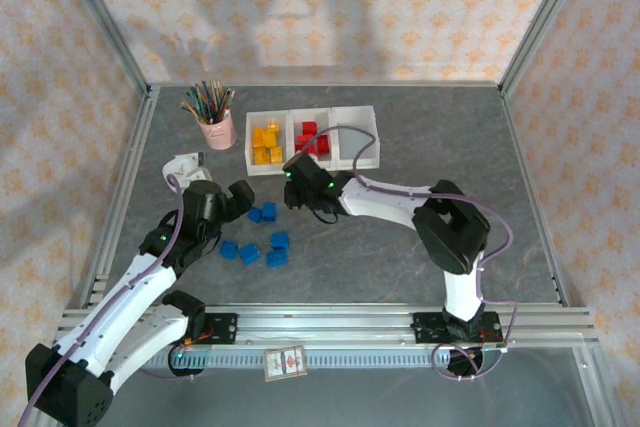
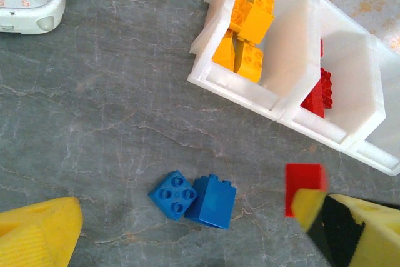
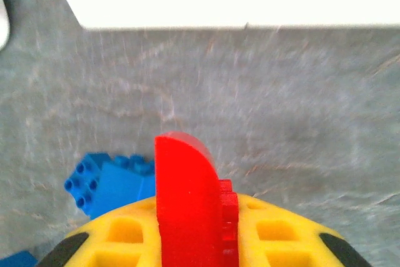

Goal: Sort the legos into containers by color
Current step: Pick up the lego from the center of the table, then place the lego in the container.

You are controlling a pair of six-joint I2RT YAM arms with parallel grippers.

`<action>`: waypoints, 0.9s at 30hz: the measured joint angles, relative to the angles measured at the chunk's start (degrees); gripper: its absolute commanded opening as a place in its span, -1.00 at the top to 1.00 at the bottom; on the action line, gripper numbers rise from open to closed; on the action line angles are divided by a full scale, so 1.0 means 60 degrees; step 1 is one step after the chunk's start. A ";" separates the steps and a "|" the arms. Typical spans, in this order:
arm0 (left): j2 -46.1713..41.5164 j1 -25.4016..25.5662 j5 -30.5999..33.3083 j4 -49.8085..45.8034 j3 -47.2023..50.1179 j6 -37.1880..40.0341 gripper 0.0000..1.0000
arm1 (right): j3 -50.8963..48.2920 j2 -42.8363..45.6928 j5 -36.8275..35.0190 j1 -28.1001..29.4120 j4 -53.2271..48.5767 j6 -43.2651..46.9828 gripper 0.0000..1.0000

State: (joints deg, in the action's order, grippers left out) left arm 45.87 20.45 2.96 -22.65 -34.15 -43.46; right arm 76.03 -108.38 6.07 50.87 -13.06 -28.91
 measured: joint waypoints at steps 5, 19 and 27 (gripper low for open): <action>0.0576 0.0000 -0.0178 0.0262 -0.0364 0.0109 -0.99 | 0.0211 0.0200 -0.0277 -0.0805 -0.0025 0.0441 0.52; 0.1989 0.0000 -0.0448 0.1268 -0.1293 0.0259 -0.99 | 0.4025 -0.2510 -0.1271 -0.2065 -0.0229 0.2095 0.34; 0.2229 0.0000 -0.0470 0.1443 -0.1610 0.0321 -0.99 | 0.5155 -0.3337 -0.1341 -0.2200 -0.0678 0.2714 0.10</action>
State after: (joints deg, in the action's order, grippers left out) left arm 59.24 20.45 0.14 -14.00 -43.81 -41.54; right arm 106.96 -128.40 -1.98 37.67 -17.12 -12.62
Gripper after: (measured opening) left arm 0.994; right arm 0.445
